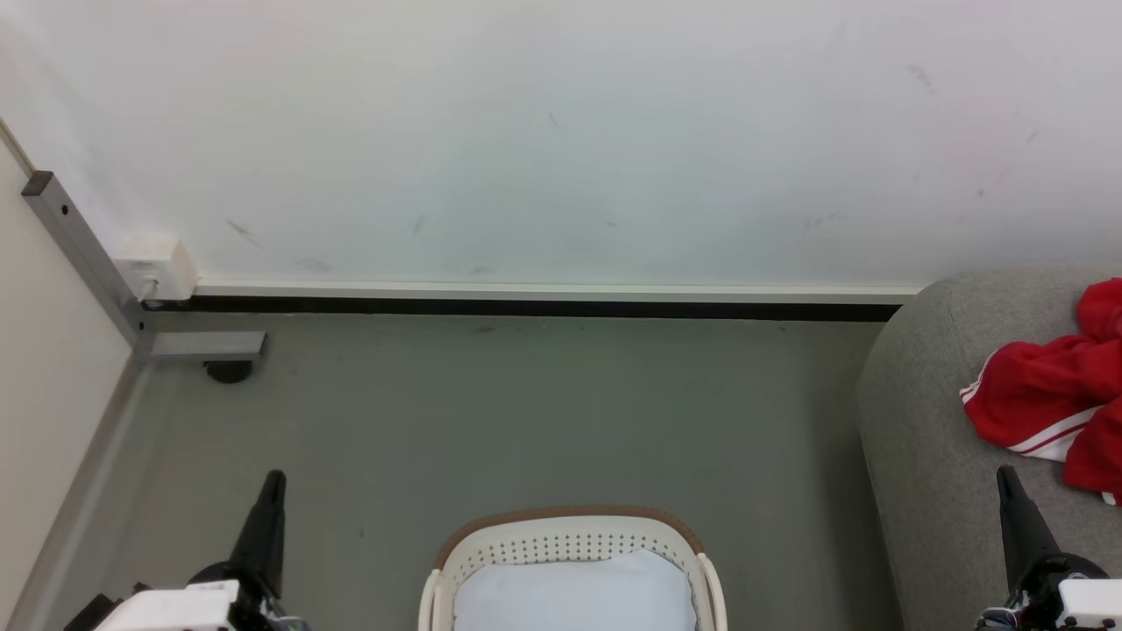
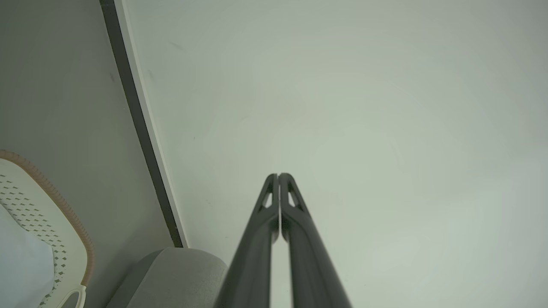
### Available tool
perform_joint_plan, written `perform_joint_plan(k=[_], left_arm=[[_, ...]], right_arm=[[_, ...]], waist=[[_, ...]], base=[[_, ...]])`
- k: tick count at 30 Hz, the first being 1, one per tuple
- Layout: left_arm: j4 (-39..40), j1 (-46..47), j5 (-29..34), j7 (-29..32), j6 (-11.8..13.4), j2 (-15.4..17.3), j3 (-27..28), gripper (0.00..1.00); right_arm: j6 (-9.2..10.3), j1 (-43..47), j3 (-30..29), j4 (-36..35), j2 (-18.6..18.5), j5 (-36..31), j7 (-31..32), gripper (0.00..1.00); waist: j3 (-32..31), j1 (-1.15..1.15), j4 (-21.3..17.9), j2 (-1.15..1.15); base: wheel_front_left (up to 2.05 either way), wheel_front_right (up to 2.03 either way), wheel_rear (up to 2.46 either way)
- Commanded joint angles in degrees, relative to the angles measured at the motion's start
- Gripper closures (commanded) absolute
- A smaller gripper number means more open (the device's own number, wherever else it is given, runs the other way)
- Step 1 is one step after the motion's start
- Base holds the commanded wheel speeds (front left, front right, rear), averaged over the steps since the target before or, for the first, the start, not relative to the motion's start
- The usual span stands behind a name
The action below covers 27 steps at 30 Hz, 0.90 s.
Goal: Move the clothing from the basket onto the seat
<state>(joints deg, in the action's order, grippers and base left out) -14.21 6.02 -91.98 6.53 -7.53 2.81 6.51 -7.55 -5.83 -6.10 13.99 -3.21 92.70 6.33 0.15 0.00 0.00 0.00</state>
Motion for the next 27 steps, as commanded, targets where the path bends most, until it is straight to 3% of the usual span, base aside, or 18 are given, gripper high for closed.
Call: perform_joint_plan(k=[1,27], left_arm=[[0.2,0.5,-0.7,0.3,0.1,0.1,0.2,1.00],[0.2,0.5,-0.7,0.3,0.1,0.1,0.2,1.00]], right_arm=[[0.12,-0.8,-0.2,0.2,0.1,0.0,0.0,1.00],[0.12,-0.8,-0.3,0.2,0.1,-0.2,0.1,1.00]], waist=[[0.0,0.00,0.0,0.00],[0.0,0.00,0.0,0.00]], base=[[0.00,0.00,0.00],[0.00,0.00,0.00]])
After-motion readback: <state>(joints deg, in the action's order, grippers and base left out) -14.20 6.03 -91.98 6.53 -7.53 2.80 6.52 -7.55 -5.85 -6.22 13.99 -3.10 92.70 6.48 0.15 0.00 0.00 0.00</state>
